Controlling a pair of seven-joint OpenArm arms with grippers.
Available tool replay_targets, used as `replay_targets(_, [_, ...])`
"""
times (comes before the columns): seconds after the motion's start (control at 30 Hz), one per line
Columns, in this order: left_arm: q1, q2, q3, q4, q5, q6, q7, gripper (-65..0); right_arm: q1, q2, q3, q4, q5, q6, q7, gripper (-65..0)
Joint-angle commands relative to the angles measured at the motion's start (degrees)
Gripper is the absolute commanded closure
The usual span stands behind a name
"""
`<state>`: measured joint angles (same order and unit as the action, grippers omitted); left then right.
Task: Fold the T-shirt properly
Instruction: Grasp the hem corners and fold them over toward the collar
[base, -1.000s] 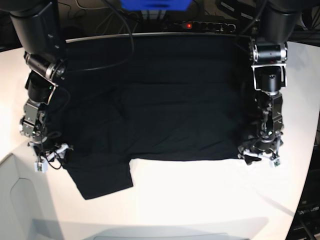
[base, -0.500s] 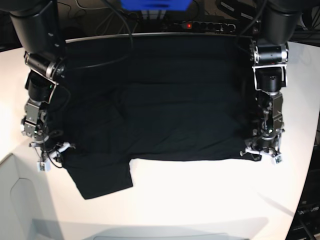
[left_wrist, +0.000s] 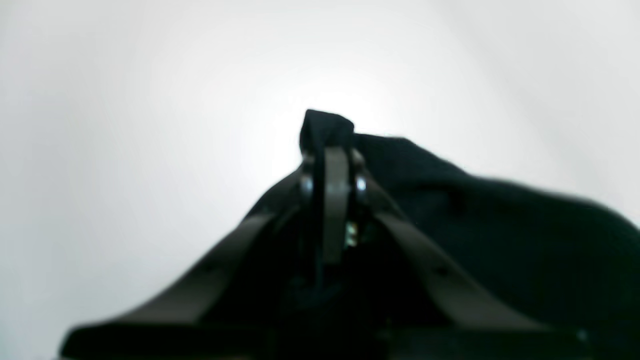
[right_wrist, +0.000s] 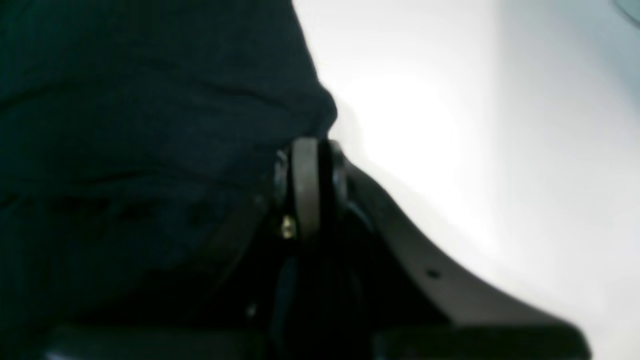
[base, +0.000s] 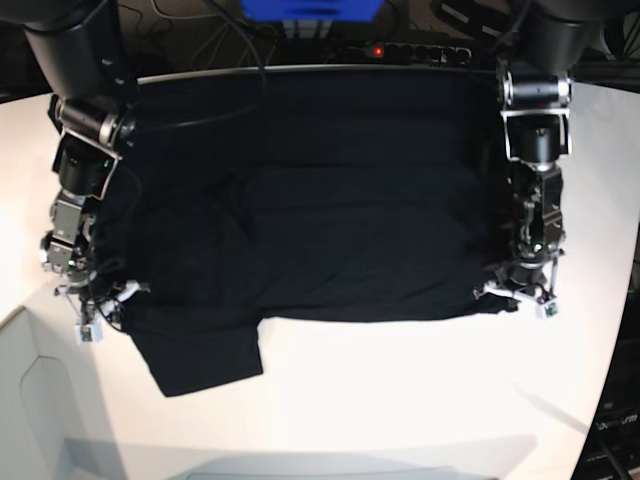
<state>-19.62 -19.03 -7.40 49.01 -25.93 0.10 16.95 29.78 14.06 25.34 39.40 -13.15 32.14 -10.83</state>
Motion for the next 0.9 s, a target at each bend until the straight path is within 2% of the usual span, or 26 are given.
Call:
replay_targets(0.0, [-0.82, -1.24, -0.21, 3.16, -0.13, 0.03, -1.17, 0.0, 1.82, 0.31, 0.02, 2.49, 2.29, -0.01, 1.56, 0.0])
replay_targets(0.1, [1.37, -1.59, -0.82, 8.96, -0.13, 0.03, 1.91, 0.0, 1.47, 0.4, 0.02, 4.78, 3.87, -0.01, 1.47, 0.0])
replay_targets(0.23, [5.16, -1.06, -6.27, 15.91, -0.13, -0.32, 4.28, 0.0, -0.64, 0.22, 0.02, 9.17, 3.87, 1.93, 1.38, 0.0])
replay_targets(0.4, [8.23, -0.97, -10.58, 23.91, -0.22, -0.41, 8.15, 0.0, -2.4, -1.01, 0.28, 14.54, 3.87, 2.28, 1.38, 0.0])
replay_targets(0.53, [10.87, -0.89, -12.6, 29.8, -0.22, -0.41, 9.82, 0.0, -5.21, -1.8, 3.1, 19.64, 3.87, 2.28, 1.38, 0.0])
replay_targets(0.6, [11.92, -0.01, -13.66, 32.0, -0.22, -0.41, 10.52, 0.0, -6.0, -2.77, 3.36, 20.95, 3.87, 2.28, 1.38, 0.0])
replay_targets(0.87, [17.46, 2.81, -19.63, 39.91, -0.22, -0.41, 13.69, 0.0, -11.36, -3.03, 3.45, 29.66, 4.75, 2.28, 1.38, 0.0])
